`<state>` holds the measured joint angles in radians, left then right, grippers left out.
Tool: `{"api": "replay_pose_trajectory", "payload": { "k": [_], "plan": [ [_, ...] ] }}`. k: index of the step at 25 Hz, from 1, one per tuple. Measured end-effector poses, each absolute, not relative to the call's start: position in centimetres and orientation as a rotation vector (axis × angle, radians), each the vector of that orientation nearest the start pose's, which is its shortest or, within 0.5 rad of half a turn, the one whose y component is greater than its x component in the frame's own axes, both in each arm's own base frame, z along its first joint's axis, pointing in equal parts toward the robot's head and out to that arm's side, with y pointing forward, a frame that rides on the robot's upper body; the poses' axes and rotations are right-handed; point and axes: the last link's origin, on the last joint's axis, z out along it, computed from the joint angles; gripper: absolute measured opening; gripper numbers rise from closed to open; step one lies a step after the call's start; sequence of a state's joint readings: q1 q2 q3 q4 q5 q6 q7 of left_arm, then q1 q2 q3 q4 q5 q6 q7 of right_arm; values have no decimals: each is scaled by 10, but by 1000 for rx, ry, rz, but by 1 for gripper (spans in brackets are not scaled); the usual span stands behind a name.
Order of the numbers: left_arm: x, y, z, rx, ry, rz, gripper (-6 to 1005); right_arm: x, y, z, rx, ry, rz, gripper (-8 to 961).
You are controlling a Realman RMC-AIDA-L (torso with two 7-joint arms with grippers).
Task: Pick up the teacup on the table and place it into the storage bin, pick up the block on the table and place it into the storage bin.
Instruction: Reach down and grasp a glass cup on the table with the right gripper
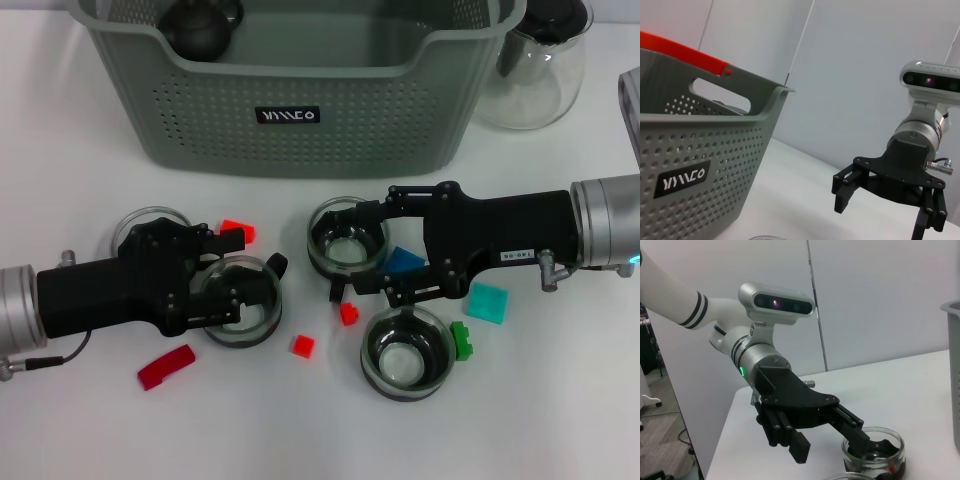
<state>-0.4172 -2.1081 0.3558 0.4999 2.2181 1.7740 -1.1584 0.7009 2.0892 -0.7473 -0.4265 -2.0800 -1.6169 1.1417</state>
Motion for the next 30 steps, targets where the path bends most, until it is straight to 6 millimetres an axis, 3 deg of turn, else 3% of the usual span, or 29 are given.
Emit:
{"api": "replay_pose_trajectory", "payload": {
  "k": [19,26,30],
  "plan": [
    [-298,252,-18,-2707,-725,-939,782,216,322,-55,-3051,268,736,868],
    [-299,251,-17,-2716,-744,-935,781,213,323,-34,-3104,239,707,868],
    [-299,251,-17,-2715,-746,-940,780,208,320,-22,-3194,236,600,868]
  ]
}}
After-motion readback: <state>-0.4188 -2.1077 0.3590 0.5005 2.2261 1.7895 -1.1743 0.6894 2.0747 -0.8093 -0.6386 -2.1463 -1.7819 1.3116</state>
